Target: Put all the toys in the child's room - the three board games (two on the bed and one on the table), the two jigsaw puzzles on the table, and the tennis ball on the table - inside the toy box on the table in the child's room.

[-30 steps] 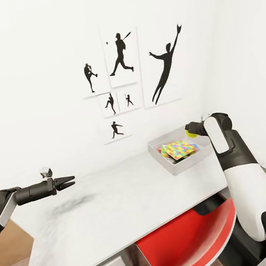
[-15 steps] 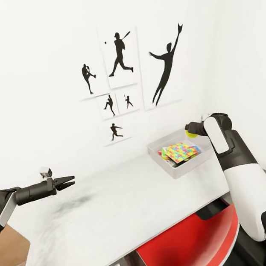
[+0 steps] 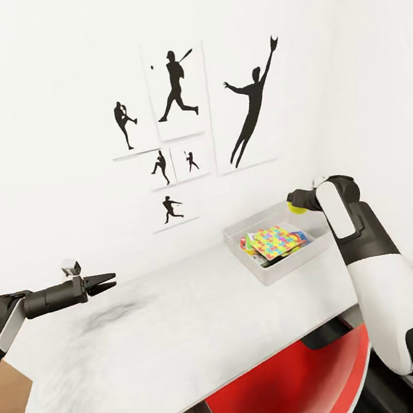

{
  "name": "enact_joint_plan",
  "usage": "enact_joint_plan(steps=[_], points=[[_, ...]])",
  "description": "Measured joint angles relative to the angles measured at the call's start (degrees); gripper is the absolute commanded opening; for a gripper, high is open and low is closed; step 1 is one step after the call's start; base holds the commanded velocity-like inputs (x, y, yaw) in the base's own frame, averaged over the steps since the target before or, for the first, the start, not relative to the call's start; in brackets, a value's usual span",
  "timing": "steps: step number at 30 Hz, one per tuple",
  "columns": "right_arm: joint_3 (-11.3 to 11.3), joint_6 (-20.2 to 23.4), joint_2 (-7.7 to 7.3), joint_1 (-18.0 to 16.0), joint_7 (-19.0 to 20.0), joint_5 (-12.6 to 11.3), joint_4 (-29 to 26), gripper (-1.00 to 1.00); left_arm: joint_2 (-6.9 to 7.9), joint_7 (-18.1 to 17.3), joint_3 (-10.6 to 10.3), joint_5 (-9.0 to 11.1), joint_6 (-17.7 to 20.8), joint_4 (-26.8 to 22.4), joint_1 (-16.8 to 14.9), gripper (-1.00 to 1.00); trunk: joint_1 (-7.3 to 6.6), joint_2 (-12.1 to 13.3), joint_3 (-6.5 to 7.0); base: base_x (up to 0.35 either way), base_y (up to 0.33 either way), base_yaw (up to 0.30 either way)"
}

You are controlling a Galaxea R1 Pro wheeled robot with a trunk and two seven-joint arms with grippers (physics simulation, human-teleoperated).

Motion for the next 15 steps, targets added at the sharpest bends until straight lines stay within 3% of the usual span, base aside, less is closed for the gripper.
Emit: enact_joint_plan(steps=[9, 15], points=[[0.0, 0.0, 0.00, 0.0, 0.0, 0.0, -0.1, -1.00, 0.02, -0.1, 0.0, 0.0, 0.0, 0.0, 0.0, 1.00, 0.01, 0.0, 0.00, -0.039, -0.144, 0.000], [0.0, 0.1, 0.03, 0.0, 0.0, 0.0, 0.0, -1.00, 0.03, -0.2, 0.0, 0.0, 0.0, 0.0, 0.0, 1.00, 0.00, 0.0, 0.00, -0.006, -0.240, 0.000]])
